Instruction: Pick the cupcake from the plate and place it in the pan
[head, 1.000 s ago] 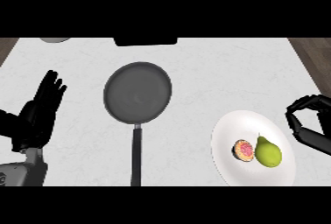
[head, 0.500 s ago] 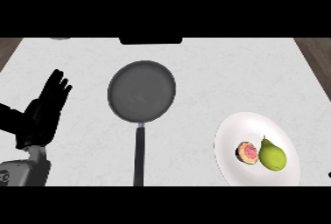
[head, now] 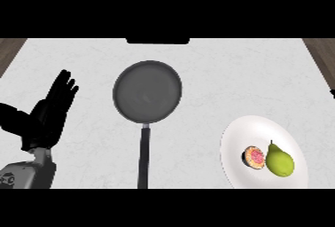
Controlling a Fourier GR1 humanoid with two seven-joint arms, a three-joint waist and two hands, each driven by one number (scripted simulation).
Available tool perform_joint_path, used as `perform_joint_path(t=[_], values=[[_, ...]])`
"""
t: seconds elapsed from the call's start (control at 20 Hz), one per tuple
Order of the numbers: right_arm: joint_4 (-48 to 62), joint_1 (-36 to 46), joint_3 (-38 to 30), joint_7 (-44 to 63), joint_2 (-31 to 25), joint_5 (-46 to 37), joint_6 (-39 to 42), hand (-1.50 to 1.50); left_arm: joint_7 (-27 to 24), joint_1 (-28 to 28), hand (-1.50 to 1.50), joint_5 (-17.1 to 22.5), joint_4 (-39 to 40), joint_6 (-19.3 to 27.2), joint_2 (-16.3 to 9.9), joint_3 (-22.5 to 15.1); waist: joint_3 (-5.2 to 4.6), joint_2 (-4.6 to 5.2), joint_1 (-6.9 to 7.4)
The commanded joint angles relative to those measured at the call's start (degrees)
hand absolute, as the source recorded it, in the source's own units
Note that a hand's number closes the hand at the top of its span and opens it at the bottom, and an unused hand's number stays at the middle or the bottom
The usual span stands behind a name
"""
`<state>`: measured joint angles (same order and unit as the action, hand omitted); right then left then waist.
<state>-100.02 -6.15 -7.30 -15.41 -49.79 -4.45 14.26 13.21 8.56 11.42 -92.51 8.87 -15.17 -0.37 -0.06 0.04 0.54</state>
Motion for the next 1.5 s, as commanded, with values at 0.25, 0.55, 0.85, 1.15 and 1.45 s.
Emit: perform_joint_path(t=[0.25,0.55,0.85,1.15,1.45], values=[[-2.77,6.05,14.32,14.03,-4.2,-10.77,10.0,-1.5,0.27,2.04,0.0,-0.34,1.52,-0.7,0.78,-0.21,-0.01,0.27,0.55],[-8.53,9.69,17.76,22.96,-2.18,-11.46,18.93,-1.5,0.93,-0.05,0.0,-0.98,-0.89,-0.66,0.71,0.88,0.03,-0.05,-0.19],[-15.42,6.63,17.42,25.25,-4.2,-19.61,20.24,-1.5,-1.91,-3.74,0.0,-1.55,-1.48,-1.99,1.76,0.69,0.02,-0.21,-0.4],[-19.71,4.79,18.81,29.65,1.68,-28.08,20.81,-1.5,0.03,-0.31,0.0,-1.81,0.43,-2.16,1.57,2.9,0.06,-0.11,-0.69],[-17.18,11.54,22.68,33.58,12.27,-30.31,24.54,-1.5,0.65,0.21,0.0,-3.24,-0.08,-2.33,2.73,2.76,0.05,-0.02,-0.3]])
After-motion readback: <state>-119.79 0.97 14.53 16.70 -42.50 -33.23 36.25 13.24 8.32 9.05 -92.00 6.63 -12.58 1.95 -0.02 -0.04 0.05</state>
